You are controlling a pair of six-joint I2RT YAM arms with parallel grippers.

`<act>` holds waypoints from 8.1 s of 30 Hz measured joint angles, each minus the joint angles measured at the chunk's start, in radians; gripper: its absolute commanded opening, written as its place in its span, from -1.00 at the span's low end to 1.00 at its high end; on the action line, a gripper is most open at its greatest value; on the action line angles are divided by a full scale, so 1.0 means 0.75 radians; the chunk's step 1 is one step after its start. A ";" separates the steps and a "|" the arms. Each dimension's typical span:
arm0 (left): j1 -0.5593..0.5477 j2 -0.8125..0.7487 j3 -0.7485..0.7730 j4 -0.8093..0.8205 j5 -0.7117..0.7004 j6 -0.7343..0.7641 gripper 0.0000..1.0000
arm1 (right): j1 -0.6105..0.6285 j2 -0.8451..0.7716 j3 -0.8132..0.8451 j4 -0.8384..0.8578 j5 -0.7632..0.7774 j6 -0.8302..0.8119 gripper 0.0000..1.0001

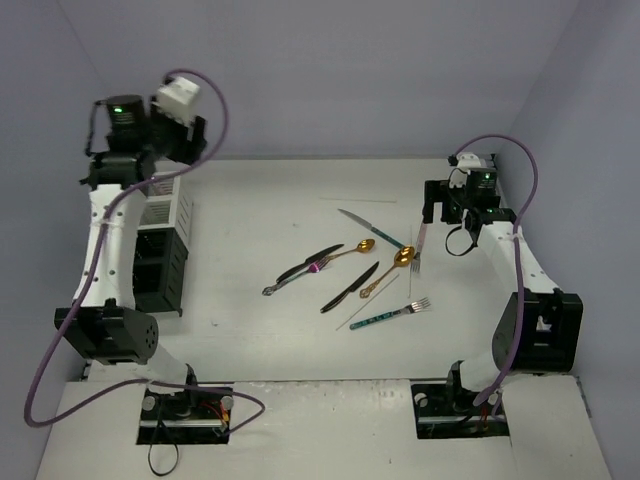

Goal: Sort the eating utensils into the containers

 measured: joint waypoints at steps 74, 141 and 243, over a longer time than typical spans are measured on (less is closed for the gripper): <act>-0.922 0.787 0.082 -0.723 -0.181 0.103 -1.00 | 0.000 0.021 -0.025 -0.029 0.006 -0.045 1.00; 0.550 -0.160 -1.002 0.964 0.164 -0.515 0.04 | 0.019 0.098 -0.023 -0.017 -0.008 -0.016 1.00; -0.957 1.231 0.580 -1.078 -0.414 0.202 -1.00 | -0.079 0.090 -0.094 -0.016 -0.006 -0.066 1.00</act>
